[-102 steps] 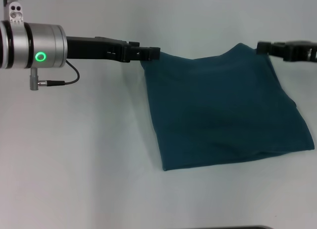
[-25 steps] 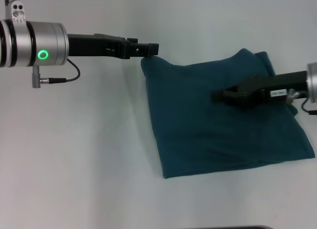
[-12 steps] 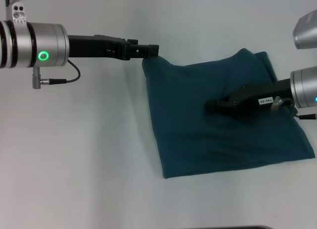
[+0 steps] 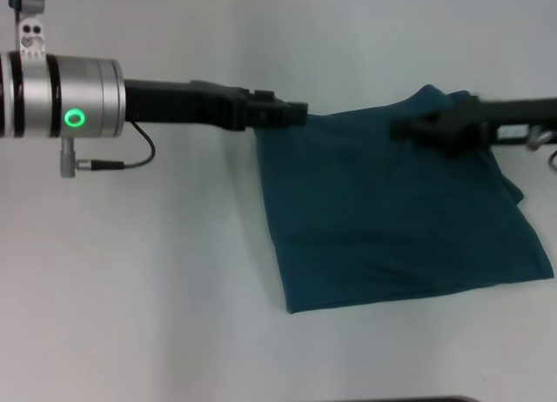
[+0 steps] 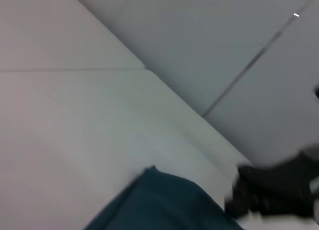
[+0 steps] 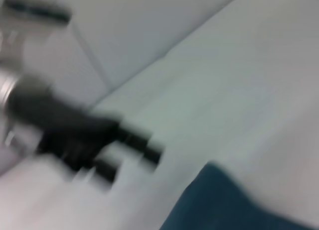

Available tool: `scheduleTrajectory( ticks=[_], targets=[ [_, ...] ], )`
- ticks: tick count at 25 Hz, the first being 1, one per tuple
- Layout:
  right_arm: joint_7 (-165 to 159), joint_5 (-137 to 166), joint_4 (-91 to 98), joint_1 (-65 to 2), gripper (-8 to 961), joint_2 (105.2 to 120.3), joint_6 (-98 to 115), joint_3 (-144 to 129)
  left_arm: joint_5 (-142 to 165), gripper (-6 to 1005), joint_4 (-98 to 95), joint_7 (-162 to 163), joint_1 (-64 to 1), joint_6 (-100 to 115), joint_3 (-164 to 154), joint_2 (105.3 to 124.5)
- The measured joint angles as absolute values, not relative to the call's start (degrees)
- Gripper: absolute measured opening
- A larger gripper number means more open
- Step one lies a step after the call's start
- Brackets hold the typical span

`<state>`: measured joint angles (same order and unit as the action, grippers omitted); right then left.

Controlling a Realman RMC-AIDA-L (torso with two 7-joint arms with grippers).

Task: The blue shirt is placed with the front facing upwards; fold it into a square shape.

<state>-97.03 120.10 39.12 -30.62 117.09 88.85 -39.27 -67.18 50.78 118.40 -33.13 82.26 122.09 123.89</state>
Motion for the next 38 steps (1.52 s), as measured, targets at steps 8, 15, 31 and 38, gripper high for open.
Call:
scheduleTrajectory(
  ticks=[8,15,31,38],
  targets=[
    [-99.7,119.2,41.3,-30.0,25,114.70,94.6,-30.6,-67.3,735,42.8,108.6,-34.4,80.9,121.3,124.09],
    [-101.6,119.1,42.4,-29.7,24,113.77,96.5,-29.1,-68.4,733,39.2,98.6,-34.0,77.7,121.2,124.35],
    [-102.8,119.1,42.5,-29.5,24,113.63,96.4,-29.0,-70.4,734,29.7,90.2,-34.5,66.3,120.6,124.46],
    [-102.7,119.2,42.5,-29.5,25,113.63,96.1,-29.1,-71.4,734,30.7,90.2,-33.6,67.4,120.9,124.32]
  ],
)
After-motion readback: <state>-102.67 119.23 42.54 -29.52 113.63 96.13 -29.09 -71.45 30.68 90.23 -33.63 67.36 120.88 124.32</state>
